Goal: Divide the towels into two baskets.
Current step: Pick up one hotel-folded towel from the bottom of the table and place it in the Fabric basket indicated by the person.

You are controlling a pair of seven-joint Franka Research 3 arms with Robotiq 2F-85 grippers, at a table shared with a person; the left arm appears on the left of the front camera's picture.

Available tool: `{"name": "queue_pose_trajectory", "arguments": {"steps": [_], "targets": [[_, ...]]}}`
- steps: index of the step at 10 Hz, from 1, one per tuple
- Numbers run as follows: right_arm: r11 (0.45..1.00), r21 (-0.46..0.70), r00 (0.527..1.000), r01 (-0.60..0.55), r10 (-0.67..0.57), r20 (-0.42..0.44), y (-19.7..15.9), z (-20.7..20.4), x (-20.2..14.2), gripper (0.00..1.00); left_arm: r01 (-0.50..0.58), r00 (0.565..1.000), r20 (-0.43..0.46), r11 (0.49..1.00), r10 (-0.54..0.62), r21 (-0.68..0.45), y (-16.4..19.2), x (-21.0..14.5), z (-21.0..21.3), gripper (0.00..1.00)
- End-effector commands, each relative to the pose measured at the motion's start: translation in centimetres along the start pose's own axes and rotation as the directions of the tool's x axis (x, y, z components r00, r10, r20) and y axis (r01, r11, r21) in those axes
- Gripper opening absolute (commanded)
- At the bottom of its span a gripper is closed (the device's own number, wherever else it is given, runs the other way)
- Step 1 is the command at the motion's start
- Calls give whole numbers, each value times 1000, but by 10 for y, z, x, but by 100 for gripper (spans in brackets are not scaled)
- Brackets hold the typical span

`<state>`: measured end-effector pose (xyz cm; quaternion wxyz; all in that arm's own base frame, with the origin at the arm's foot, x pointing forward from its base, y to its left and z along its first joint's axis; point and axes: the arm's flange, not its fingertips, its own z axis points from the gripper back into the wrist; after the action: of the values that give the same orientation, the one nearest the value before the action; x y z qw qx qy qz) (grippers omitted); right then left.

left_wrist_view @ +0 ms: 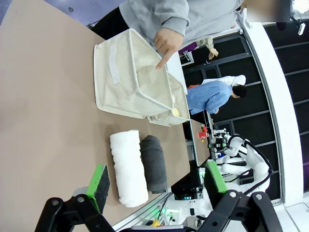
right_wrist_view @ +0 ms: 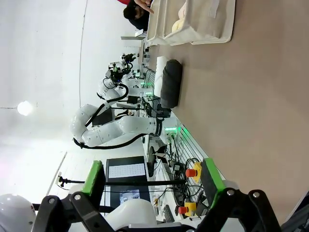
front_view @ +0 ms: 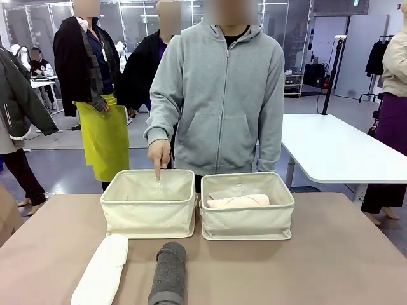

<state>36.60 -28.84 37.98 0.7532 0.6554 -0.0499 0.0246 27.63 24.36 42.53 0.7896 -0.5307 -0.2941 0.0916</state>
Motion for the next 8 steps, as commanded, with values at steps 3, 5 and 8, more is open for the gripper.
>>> {"name": "queue_pose_trajectory", "arguments": {"steps": [3,5,8], "targets": [[1000,-8,1000,6,-6,-6,3,-2,-4,100,303,948,-145,943,-284,138,-63,-27,-28,100],[1000,-8,1000,6,-6,-6,3,-2,-4,100,387,910,-244,897,-334,214,-79,-46,-55,100],[1000,-8,1000,6,-6,-6,3,-2,-4,100,480,850,-391,825,-353,299,-86,-80,-100,100]]}}
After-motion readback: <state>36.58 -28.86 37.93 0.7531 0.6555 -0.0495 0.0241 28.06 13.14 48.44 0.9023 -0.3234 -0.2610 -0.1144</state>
